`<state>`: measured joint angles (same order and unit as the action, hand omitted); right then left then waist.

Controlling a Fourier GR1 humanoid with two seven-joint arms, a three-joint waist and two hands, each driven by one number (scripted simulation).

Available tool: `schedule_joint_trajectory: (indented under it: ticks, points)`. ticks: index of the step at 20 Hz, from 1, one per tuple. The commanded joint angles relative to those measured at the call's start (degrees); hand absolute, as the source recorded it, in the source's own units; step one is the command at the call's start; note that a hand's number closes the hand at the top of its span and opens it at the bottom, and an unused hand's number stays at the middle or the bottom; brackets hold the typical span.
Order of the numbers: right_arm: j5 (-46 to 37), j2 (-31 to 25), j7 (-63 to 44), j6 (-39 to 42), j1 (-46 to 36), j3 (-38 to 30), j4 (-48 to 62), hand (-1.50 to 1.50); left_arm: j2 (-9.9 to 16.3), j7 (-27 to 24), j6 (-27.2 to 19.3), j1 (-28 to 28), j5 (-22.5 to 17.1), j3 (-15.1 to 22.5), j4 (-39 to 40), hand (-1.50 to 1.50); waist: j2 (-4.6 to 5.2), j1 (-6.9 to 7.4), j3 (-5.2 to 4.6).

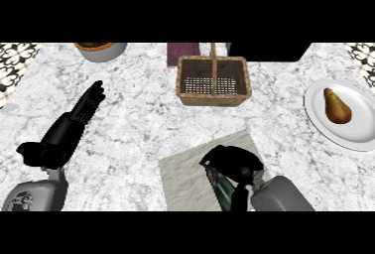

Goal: Pick the eggplant from the placemat and place it in the basket

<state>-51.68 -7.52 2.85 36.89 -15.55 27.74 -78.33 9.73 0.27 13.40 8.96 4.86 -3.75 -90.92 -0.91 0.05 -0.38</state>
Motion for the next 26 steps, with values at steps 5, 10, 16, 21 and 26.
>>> schedule_joint_trajectory:
  ticks: [5, 10, 16, 21, 26]
  points:
    - [-4.9, 7.1, -6.2, -5.2, 1.2, 3.3, -3.5, 1.5, 0.3, 0.2, 0.7, 0.6, -0.1, -0.5, 0.3, 0.0, 0.85, -0.01, 0.37]
    - [-6.4, 7.4, -31.1, -16.0, -1.5, 11.6, -14.8, 1.5, 0.3, 1.1, 0.6, -0.2, -0.3, -0.5, 0.2, 0.0, -0.07, 0.53, 0.21]
    - [6.4, 7.5, -50.7, -28.9, -2.2, 24.7, -23.5, 1.5, -1.2, 1.5, -0.1, 2.2, 0.4, 1.0, 0.5, 0.0, 0.7, 1.68, 0.33]
    - [7.1, 7.5, -55.8, -45.4, -6.8, 28.3, -33.7, 1.5, -0.3, 0.7, 0.8, 1.1, -0.2, 0.2, 0.3, 0.0, 0.25, 2.01, 0.35]
    - [5.1, 7.5, -67.8, -52.1, -19.2, 28.0, -39.9, 1.5, 0.0, -0.2, 1.1, 1.0, -0.3, -0.2, 1.6, 0.0, 0.26, 1.5, 0.17]
